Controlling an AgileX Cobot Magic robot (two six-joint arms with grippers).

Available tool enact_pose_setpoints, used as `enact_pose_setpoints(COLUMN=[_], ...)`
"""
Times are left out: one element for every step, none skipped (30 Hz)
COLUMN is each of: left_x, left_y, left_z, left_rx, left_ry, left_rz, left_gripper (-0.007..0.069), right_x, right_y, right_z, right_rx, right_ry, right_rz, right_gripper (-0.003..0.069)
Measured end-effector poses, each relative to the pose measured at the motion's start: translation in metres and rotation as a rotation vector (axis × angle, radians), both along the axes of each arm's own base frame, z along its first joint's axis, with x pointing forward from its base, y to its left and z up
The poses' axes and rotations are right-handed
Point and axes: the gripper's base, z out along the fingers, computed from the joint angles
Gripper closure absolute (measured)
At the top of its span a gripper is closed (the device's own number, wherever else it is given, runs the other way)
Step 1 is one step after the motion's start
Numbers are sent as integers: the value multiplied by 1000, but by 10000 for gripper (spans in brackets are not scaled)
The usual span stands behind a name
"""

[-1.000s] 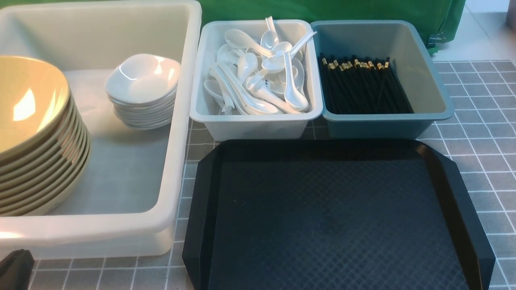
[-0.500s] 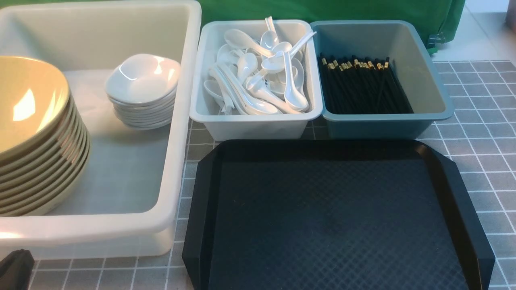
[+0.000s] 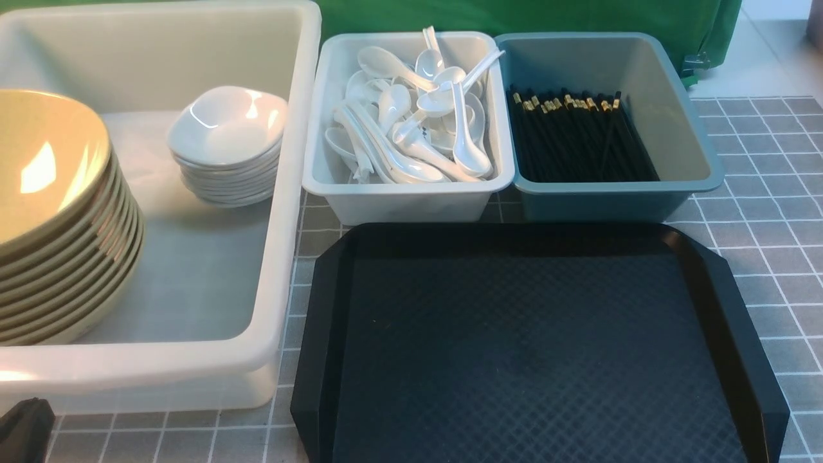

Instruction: On grey table put chopsticks spoon bowls plates into blue grey white boxes.

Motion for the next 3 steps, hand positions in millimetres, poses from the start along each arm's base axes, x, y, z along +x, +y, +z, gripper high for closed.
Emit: enact_pose_setpoints(left_x=[0, 0, 0], left_y=[0, 0, 0], left_z=[0, 0, 0], left_rx=[0, 0, -1], left_ry=[0, 0, 0], left_rz=[0, 0, 0], left_gripper=[636, 636, 636], right_x=[0, 0, 0], right_y=[0, 0, 0], right_z=[0, 0, 0], right_rx=[0, 0, 0], right_ry=[0, 0, 0], right_rz=[0, 0, 0], right_gripper=[566, 564, 563])
